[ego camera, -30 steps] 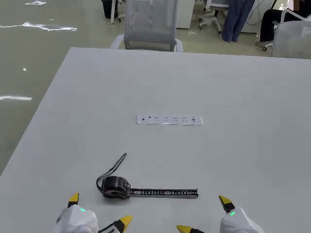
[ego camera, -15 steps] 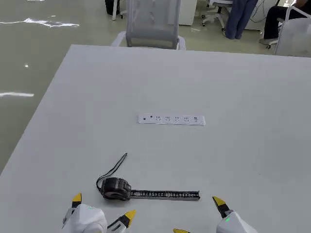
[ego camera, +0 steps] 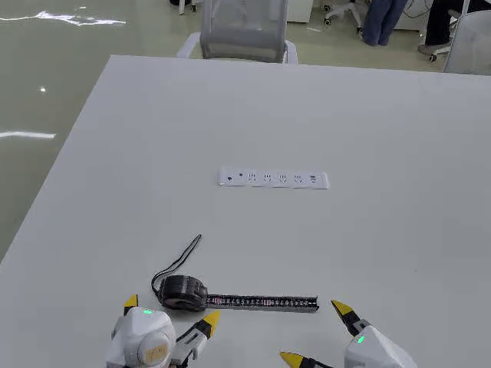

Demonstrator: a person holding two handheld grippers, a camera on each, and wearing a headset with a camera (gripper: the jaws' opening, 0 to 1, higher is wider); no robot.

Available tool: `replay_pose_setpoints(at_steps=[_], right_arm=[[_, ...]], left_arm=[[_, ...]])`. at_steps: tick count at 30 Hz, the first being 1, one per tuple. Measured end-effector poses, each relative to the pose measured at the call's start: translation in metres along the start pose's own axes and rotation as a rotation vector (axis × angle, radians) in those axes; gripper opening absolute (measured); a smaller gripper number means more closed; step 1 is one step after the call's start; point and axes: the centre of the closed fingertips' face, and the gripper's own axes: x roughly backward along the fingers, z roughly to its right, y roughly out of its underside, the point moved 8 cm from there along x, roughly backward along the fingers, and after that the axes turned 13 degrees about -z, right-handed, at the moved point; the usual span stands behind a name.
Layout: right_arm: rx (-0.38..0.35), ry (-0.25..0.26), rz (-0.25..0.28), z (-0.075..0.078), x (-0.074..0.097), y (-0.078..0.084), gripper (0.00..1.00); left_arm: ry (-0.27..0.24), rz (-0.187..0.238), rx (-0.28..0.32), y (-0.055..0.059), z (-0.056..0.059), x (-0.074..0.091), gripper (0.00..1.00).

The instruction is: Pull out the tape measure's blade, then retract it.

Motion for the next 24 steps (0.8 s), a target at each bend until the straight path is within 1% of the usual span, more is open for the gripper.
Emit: replay_pose_setpoints(at_steps=[2,10,12,13,15,18,24], right_arm=[[0.022,-0.005,-0.007,0.004,-0.003,0.001,0.76],[0.087,-0.051,-0.031,0.018,-0.012,0.004,0.71],[0.099,-0.072,-0.051,0.022,-0.015,0.005,0.69],[0.119,-0.088,-0.068,0.025,-0.017,0.007,0.69],[0.136,-0.091,-0.075,0.03,-0.019,0.009,0.67],[0.172,-0.123,-0.089,0.037,-0.023,0.011,0.63],[0.19,-0.149,-0.101,0.052,-0.03,0.013,0.6]], left_arm=[[-0.003,-0.004,0.005,0.0,0.0,-0.002,0.93],[-0.027,-0.013,0.027,-0.003,-0.004,-0.009,0.89],[-0.028,-0.014,0.027,-0.003,-0.004,-0.009,0.82],[-0.029,-0.014,0.03,-0.004,-0.004,-0.01,0.81],[-0.032,-0.015,0.031,-0.003,-0.004,-0.012,0.85],[-0.034,-0.026,0.038,-0.002,-0.005,-0.014,0.85],[-0.04,-0.032,0.05,-0.001,-0.007,-0.018,0.87]])
